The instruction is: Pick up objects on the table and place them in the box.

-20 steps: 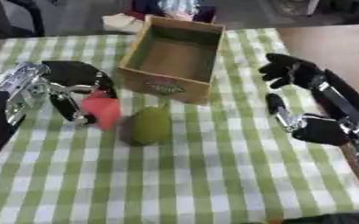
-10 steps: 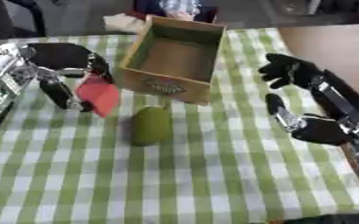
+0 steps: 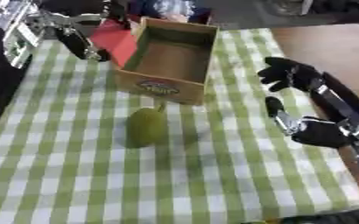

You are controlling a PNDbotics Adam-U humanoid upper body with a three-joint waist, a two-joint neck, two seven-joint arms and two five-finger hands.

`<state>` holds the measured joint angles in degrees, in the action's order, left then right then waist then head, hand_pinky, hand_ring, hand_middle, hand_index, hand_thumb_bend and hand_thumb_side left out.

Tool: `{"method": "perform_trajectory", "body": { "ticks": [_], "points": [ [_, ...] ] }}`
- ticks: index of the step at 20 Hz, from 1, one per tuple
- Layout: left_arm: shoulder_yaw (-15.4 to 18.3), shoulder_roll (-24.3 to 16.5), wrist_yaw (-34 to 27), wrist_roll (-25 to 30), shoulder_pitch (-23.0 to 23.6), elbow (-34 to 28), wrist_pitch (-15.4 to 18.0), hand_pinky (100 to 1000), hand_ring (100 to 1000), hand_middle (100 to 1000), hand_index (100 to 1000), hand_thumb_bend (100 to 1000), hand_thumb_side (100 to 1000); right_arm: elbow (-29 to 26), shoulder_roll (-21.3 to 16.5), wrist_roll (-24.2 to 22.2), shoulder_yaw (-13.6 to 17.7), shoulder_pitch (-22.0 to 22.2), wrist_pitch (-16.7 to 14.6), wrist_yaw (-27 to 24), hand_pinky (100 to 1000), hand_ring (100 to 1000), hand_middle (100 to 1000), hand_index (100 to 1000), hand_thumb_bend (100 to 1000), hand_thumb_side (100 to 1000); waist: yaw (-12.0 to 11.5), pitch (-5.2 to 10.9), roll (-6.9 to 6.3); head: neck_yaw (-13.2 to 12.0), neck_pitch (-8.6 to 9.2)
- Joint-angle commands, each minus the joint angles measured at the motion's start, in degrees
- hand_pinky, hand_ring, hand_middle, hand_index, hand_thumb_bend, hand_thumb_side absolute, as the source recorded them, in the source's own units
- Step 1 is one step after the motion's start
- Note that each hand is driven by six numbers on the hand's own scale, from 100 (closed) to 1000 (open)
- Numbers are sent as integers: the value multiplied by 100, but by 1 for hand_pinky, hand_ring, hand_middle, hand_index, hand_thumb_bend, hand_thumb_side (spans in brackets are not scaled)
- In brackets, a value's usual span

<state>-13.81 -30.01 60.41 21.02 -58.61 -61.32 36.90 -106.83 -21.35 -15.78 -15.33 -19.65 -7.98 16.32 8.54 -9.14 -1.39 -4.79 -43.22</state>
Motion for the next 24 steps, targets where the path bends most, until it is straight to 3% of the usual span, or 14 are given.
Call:
{"method": "perform_trajectory", "body": {
  "ticks": [1,6,8,11,13,16,19,24],
  "points": [
    [235,224,702,-457,-231,445,-110,744,741,646,791,371,149,-52,-14,-42,-15,-88,-8,-71,716,786,787,969,100,500,48,89,9,-72,58],
    [517,571,1666,-1163,-316,1139,-451,768,807,808,915,446,244,-55,22,-79,-46,-112,-11,-95,715,786,786,969,100,501,152,77,18,-127,84],
    [590,633,1971,-1499,-319,1274,-660,796,880,935,1000,614,438,-52,32,-85,-50,-113,-10,-99,715,786,786,969,100,501,179,75,16,-139,90],
    [667,658,2311,-1984,-305,1354,-999,826,932,1000,1000,837,625,-49,40,-88,-50,-111,-9,-101,714,785,786,969,100,502,194,71,16,-141,93],
    [711,638,2415,-2407,-281,1330,-1323,826,932,1000,1000,870,655,-45,38,-86,-47,-104,-6,-97,714,786,785,969,100,502,192,69,15,-137,97],
    [700,559,2321,-2836,-228,1278,-1544,826,909,984,1000,832,645,-42,40,-76,-37,-98,-4,-92,714,785,785,969,100,502,178,69,11,-117,105],
    [578,382,1936,-2849,-163,1072,-1404,809,858,905,992,788,642,-38,30,-65,-25,-88,-2,-83,713,785,785,969,100,501,141,73,6,-91,116],
    [34,-194,607,-1963,117,177,-329,799,821,833,945,687,589,-33,-1,-26,8,-64,3,-60,714,785,785,969,100,503,65,72,-6,5,137]
  ]
}}
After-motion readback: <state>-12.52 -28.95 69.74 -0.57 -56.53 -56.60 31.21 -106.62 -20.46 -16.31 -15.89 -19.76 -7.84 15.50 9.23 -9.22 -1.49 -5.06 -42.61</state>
